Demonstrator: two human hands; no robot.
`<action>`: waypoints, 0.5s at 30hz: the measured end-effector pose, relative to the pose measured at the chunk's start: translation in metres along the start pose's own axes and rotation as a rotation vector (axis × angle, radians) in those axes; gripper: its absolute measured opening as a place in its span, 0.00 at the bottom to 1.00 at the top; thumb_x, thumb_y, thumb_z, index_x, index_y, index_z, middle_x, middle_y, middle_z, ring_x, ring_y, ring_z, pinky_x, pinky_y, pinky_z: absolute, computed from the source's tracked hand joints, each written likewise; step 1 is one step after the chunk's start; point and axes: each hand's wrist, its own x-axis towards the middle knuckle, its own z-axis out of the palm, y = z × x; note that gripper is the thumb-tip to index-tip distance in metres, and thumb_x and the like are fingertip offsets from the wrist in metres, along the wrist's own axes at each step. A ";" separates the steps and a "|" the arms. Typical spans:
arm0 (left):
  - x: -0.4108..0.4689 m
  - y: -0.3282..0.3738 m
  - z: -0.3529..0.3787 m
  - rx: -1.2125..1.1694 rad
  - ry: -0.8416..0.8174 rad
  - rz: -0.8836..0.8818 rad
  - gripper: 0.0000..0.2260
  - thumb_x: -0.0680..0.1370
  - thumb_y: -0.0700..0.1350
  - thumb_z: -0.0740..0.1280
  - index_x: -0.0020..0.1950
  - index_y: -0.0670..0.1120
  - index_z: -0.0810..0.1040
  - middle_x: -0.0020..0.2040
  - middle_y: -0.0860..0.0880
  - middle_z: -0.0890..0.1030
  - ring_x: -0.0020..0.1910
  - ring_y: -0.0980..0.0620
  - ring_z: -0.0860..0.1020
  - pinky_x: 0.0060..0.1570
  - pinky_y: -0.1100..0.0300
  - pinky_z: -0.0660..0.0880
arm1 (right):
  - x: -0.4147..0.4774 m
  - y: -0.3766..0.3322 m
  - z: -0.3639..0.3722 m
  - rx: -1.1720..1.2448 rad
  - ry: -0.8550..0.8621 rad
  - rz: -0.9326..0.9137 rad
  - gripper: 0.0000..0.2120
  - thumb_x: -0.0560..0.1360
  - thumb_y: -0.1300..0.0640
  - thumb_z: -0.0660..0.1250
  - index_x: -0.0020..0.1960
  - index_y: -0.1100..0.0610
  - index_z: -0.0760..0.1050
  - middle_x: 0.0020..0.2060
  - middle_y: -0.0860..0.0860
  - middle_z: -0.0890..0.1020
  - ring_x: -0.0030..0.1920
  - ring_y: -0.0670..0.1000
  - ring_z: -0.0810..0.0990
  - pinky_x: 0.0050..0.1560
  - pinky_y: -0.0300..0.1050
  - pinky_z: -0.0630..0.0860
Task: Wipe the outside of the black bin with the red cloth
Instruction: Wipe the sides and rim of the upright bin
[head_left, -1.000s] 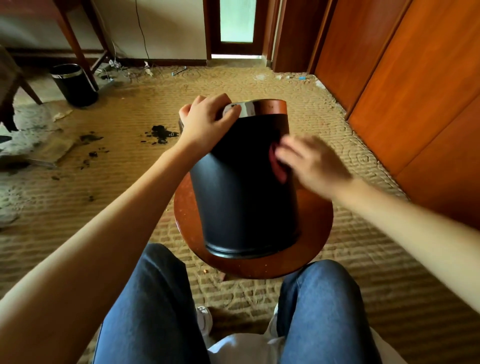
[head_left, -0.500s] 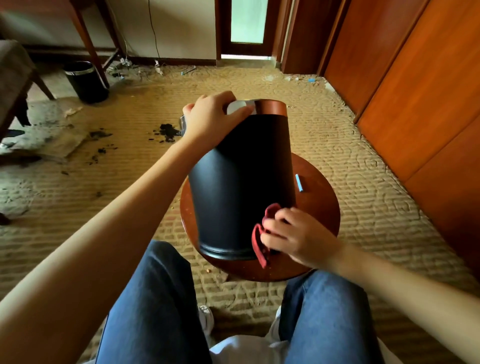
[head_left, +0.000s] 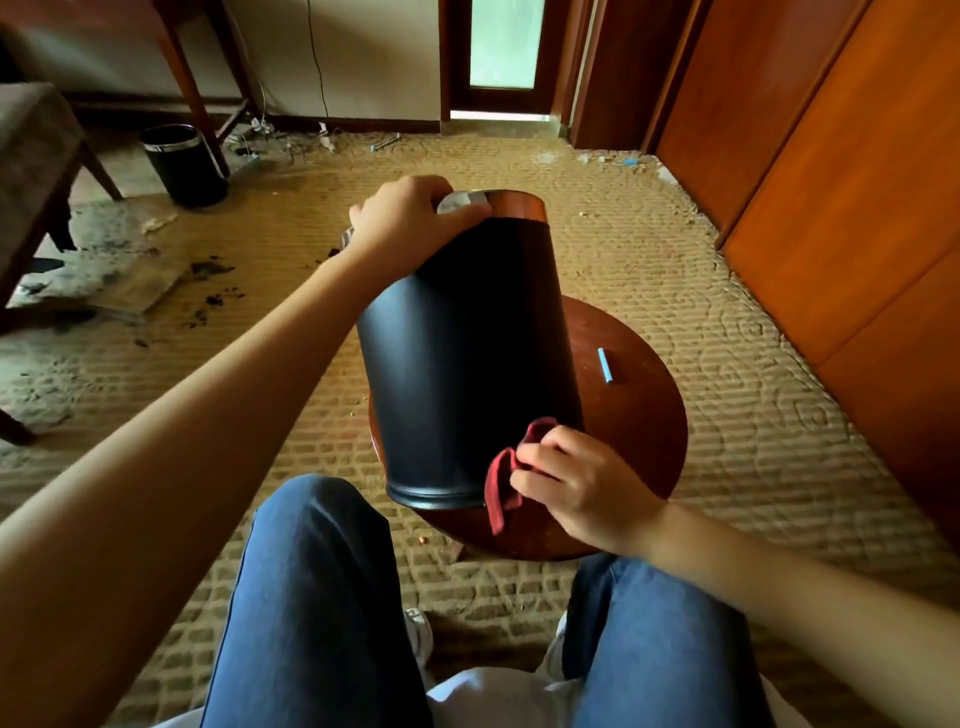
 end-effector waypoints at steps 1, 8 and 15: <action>0.000 0.001 0.001 0.000 0.007 0.000 0.17 0.75 0.64 0.63 0.43 0.51 0.74 0.41 0.50 0.75 0.45 0.47 0.74 0.54 0.49 0.69 | -0.003 0.004 -0.003 -0.021 -0.027 -0.064 0.09 0.74 0.67 0.61 0.51 0.57 0.73 0.48 0.55 0.80 0.41 0.54 0.73 0.40 0.46 0.74; -0.012 0.001 0.001 0.004 0.009 0.033 0.19 0.76 0.63 0.64 0.33 0.51 0.67 0.33 0.55 0.70 0.42 0.49 0.71 0.46 0.54 0.64 | 0.108 0.086 -0.044 -0.076 0.238 0.299 0.13 0.70 0.69 0.61 0.53 0.60 0.74 0.48 0.59 0.78 0.46 0.58 0.70 0.39 0.52 0.75; -0.008 -0.022 -0.013 -0.074 -0.003 -0.012 0.19 0.76 0.61 0.66 0.32 0.50 0.68 0.31 0.54 0.69 0.37 0.51 0.69 0.40 0.57 0.63 | 0.044 0.037 -0.008 0.043 0.120 0.187 0.15 0.69 0.70 0.60 0.52 0.55 0.68 0.48 0.56 0.77 0.44 0.58 0.74 0.44 0.53 0.75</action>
